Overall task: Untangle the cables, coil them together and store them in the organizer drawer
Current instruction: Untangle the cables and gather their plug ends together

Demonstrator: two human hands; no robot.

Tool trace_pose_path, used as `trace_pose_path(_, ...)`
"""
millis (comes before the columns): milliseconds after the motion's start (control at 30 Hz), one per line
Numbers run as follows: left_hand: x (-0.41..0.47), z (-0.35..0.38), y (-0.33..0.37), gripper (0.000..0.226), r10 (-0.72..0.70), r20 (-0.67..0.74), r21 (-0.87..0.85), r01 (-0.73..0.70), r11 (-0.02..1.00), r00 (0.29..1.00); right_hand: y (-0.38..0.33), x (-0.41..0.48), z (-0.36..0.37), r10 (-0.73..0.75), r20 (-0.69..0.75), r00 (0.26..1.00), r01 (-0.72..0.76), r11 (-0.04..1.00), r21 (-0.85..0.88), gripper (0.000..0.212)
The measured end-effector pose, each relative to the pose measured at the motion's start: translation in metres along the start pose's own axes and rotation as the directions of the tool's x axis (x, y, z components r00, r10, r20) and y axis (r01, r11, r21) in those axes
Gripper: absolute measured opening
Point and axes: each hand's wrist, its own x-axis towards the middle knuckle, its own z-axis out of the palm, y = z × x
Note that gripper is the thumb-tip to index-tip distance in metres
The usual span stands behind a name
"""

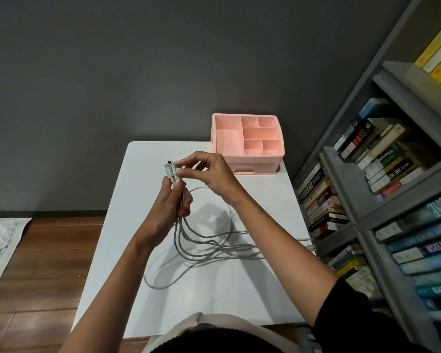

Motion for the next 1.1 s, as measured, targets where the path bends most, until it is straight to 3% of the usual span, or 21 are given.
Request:
trace_pose_path(133, 0.0, -0.006, 0.004, 0.023, 0.011, 0.005, -0.205, -0.01, 0.979, 1.0, 0.01, -0.001, 0.0, 0.065, -0.023, 0.998, -0.063, 0.996, 0.059, 0.013)
trace_pose_path(200, 0.001, -0.01, 0.008, 0.026, 0.013, -0.008, -0.332, -0.016, 0.943, 1.0, 0.025, -0.005, 0.002, 0.154, 0.135, 0.979, -0.154, 0.988, -0.005, 0.02)
trace_pose_path(300, 0.0, -0.012, 0.013, 0.028, 0.016, 0.005, -0.416, -0.012, 0.909, 1.0, 0.047, -0.02, 0.016, 0.283, 0.471, 0.836, -0.235, 0.959, -0.158, 0.03)
trace_pose_path(433, -0.006, -0.011, 0.017, 0.025, -0.029, 0.02, -0.478, 0.035, 0.877, 0.999, 0.049, -0.028, 0.025, 0.297, 0.694, 0.656, -0.322, 0.942, -0.099, 0.018)
trace_pose_path(500, -0.008, -0.015, 0.019, 0.025, -0.009, 0.022, -0.458, 0.018, 0.889, 1.0, 0.051, -0.027, 0.023, 0.248, 0.745, 0.619, -0.346, 0.938, -0.024, 0.023)
trace_pose_path(533, -0.009, -0.017, 0.019, 0.026, 0.0, 0.024, -0.447, 0.011, 0.894, 1.0, 0.053, -0.026, 0.022, 0.252, 0.731, 0.634, -0.347, 0.938, -0.022, 0.023)
trace_pose_path(633, -0.01, -0.023, 0.017, 0.025, 0.016, -0.004, -0.419, -0.016, 0.908, 1.0, 0.052, -0.024, 0.018, 0.268, 0.551, 0.791, -0.263, 0.961, -0.089, 0.016)
trace_pose_path(733, -0.008, -0.029, 0.014, 0.029, 0.032, -0.18, -0.353, -0.095, 0.931, 0.983, 0.036, -0.023, 0.005, 0.256, 0.42, 0.871, -0.248, 0.966, -0.075, 0.014)
trace_pose_path(800, -0.006, -0.036, 0.01, 0.028, 0.039, -0.355, -0.318, -0.16, 0.935, 0.934, 0.025, -0.021, -0.009, 0.26, 0.41, 0.874, -0.205, 0.963, -0.174, 0.023)
trace_pose_path(867, -0.003, -0.043, 0.004, 0.027, 0.03, -0.46, -0.324, -0.199, 0.925, 0.888, 0.014, -0.02, -0.02, 0.307, 0.462, 0.832, -0.177, 0.937, -0.302, 0.031)
trace_pose_path(967, 0.0, -0.043, -0.005, 0.028, -0.031, -0.491, -0.373, -0.178, 0.911, 0.871, 0.007, -0.025, -0.021, 0.352, 0.528, 0.773, -0.152, 0.91, -0.385, 0.034)
trace_pose_path(1100, 0.001, -0.038, -0.013, 0.029, -0.137, -0.5, -0.519, -0.169, 0.838, 0.855, 0.012, -0.034, -0.012, 0.365, 0.537, 0.76, -0.174, 0.911, -0.373, 0.031)
